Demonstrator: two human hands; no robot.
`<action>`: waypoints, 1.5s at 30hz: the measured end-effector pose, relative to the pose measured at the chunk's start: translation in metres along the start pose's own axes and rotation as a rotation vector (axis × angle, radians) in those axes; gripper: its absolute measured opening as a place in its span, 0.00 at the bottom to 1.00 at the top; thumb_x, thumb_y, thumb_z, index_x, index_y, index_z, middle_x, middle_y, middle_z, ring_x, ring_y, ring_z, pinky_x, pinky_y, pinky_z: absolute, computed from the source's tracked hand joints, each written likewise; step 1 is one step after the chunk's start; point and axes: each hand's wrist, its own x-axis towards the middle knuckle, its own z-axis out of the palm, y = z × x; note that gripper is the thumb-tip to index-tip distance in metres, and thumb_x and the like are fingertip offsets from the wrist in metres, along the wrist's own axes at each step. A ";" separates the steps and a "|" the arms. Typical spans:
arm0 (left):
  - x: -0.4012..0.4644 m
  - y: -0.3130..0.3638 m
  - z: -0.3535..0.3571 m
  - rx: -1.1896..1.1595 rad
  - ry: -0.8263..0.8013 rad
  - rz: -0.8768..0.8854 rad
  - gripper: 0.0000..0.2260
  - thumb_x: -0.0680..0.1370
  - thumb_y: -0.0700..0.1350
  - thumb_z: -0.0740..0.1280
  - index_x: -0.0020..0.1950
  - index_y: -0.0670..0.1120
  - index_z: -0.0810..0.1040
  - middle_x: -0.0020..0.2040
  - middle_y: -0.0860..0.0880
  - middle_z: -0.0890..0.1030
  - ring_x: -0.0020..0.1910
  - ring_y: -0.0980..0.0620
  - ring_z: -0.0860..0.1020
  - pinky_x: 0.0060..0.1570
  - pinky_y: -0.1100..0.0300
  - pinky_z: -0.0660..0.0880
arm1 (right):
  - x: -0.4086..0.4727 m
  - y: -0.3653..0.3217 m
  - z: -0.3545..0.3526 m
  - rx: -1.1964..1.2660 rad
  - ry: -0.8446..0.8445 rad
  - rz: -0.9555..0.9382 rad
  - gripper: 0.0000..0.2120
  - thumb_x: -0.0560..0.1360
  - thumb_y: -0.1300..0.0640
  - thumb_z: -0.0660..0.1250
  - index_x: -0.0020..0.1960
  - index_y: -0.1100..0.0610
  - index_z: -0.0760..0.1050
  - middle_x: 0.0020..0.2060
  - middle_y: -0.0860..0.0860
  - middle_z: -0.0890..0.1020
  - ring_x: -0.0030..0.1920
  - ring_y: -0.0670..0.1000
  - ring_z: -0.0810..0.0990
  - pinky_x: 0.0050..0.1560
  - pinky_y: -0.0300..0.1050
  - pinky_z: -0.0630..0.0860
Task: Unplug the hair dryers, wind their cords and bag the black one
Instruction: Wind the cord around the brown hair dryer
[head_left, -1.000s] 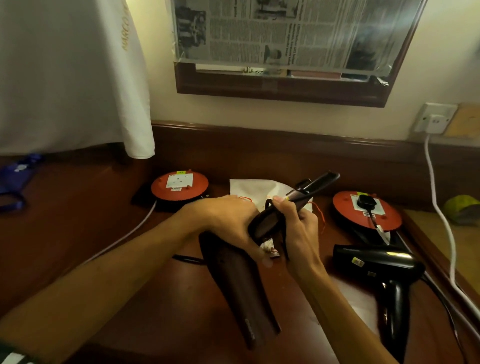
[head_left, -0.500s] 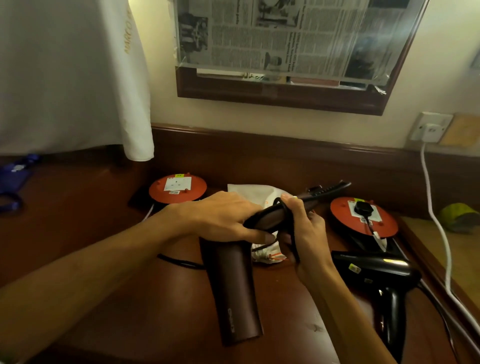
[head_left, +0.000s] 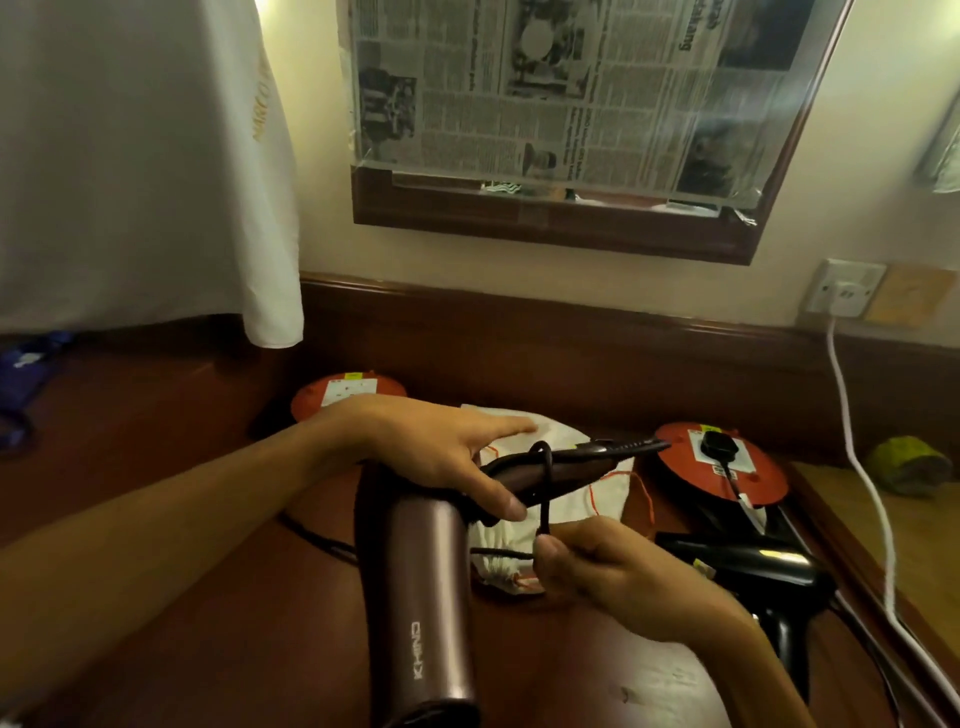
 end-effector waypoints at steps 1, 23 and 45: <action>-0.002 0.002 0.001 0.048 0.000 0.023 0.40 0.77 0.59 0.73 0.83 0.57 0.56 0.75 0.58 0.70 0.67 0.59 0.75 0.69 0.60 0.72 | 0.001 -0.001 -0.004 -0.093 -0.029 0.011 0.19 0.83 0.43 0.58 0.36 0.47 0.73 0.28 0.42 0.72 0.30 0.40 0.68 0.36 0.39 0.65; 0.004 0.034 0.020 0.315 -0.240 -0.110 0.24 0.75 0.63 0.73 0.57 0.44 0.80 0.49 0.45 0.86 0.42 0.47 0.84 0.39 0.59 0.79 | 0.073 -0.007 -0.080 -0.162 -0.411 0.312 0.05 0.78 0.64 0.69 0.50 0.66 0.81 0.33 0.47 0.78 0.33 0.44 0.75 0.35 0.39 0.73; -0.045 -0.019 -0.013 -0.243 -0.258 -0.003 0.12 0.76 0.45 0.77 0.57 0.55 0.82 0.54 0.45 0.86 0.50 0.41 0.86 0.52 0.49 0.84 | 0.051 0.047 0.043 0.417 -0.436 0.178 0.18 0.72 0.40 0.73 0.35 0.52 0.78 0.27 0.50 0.70 0.27 0.45 0.68 0.31 0.35 0.68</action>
